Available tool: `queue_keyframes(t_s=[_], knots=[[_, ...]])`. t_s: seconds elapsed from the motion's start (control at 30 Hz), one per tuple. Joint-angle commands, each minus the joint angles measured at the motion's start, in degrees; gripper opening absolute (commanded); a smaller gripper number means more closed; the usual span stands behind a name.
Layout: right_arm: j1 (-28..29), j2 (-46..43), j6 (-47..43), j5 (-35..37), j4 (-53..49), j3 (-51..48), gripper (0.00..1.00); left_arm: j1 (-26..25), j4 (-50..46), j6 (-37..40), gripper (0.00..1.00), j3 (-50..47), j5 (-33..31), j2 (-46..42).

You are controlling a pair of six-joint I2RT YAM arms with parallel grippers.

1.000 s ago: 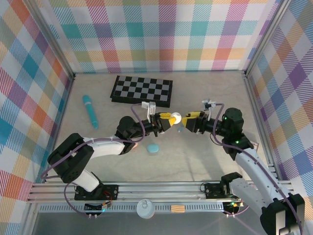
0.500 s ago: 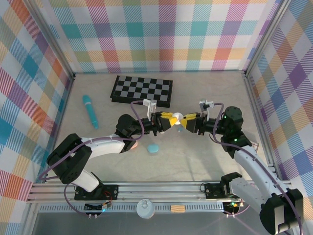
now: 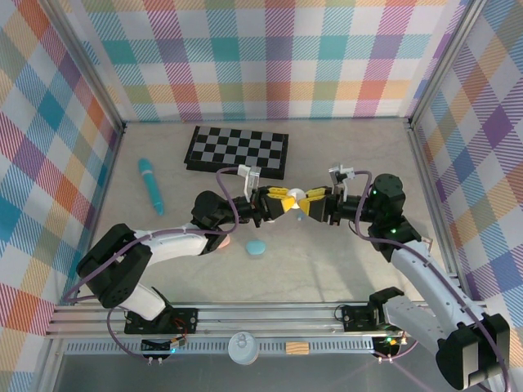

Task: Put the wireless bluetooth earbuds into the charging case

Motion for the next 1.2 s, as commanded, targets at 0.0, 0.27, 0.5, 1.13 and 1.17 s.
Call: queue_keyframes(t_s=[0.0, 0.27, 0.5, 1.13, 1.17], knots=[[0.71, -0.32, -1.6, -1.12, 0.51, 1.93, 0.28, -0.15, 1.38, -0.4, 0.11, 0.78, 1.1, -0.97], [0.7, -1.11, -2.04, -0.48, -0.22, 2.1, 0.07, -0.1, 1.41, -0.15, 0.18, 0.42, 0.58, -0.52], [0.73, -2.32, -5.4, 0.93, -5.28, 3.28, 0.07, -0.06, 1.38, 0.38, 0.54, -0.07, 0.14, -0.89], [1.15, -1.34, -28.4, 5.14, -30.63, 13.34, 0.08, 1.96, -28.65, 26.75, 0.65, 0.07, 6.26, -10.64], [1.3, -1.22, -28.42, 4.96, -30.23, 13.31, 0.08, 1.98, -27.08, 25.78, 0.61, 0.07, 6.84, -10.08]])
